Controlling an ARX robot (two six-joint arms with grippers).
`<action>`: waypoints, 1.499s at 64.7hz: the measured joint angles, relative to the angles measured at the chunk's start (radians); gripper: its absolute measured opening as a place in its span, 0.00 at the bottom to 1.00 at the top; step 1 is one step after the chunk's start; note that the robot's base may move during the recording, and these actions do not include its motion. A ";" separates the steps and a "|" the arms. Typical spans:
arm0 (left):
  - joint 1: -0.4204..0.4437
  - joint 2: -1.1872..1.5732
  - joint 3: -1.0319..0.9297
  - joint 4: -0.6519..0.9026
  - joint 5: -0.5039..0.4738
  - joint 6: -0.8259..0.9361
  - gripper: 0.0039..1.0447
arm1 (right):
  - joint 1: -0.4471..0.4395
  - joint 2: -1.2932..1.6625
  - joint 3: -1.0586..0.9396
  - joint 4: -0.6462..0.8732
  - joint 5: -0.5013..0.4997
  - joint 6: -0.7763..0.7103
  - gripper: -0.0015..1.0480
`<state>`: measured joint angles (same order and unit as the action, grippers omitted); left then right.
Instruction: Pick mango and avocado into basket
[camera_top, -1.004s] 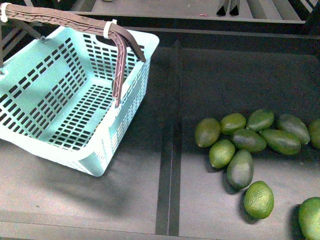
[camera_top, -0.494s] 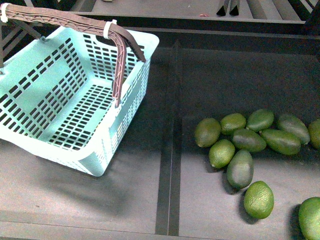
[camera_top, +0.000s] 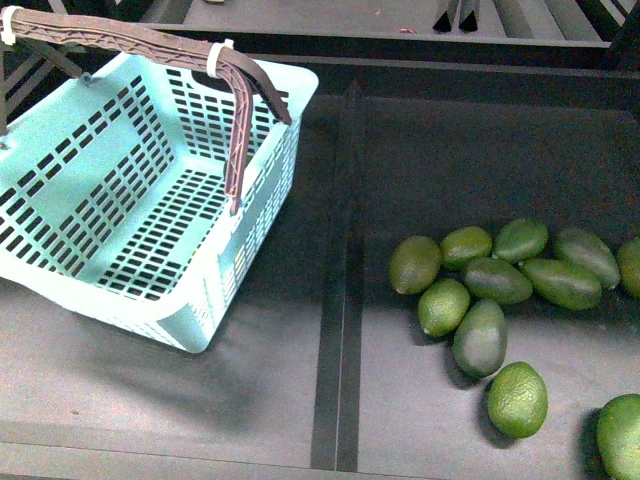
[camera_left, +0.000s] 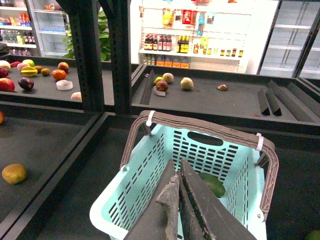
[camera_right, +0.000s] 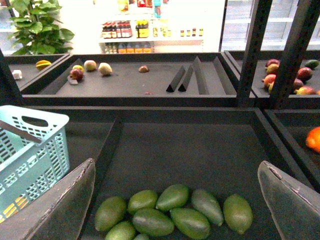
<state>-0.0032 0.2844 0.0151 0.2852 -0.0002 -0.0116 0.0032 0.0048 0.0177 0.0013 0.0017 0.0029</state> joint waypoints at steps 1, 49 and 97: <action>0.000 -0.006 0.000 -0.007 0.000 0.000 0.02 | 0.000 0.000 0.000 0.000 0.000 0.000 0.92; 0.000 -0.278 0.000 -0.283 0.000 0.001 0.02 | 0.000 0.000 0.000 0.000 0.000 0.000 0.92; 0.000 -0.278 0.000 -0.284 0.000 0.002 0.92 | 0.000 0.000 0.000 0.000 0.000 0.000 0.92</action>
<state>-0.0036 0.0063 0.0151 0.0013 -0.0002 -0.0093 0.0032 0.0048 0.0174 0.0013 0.0021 0.0029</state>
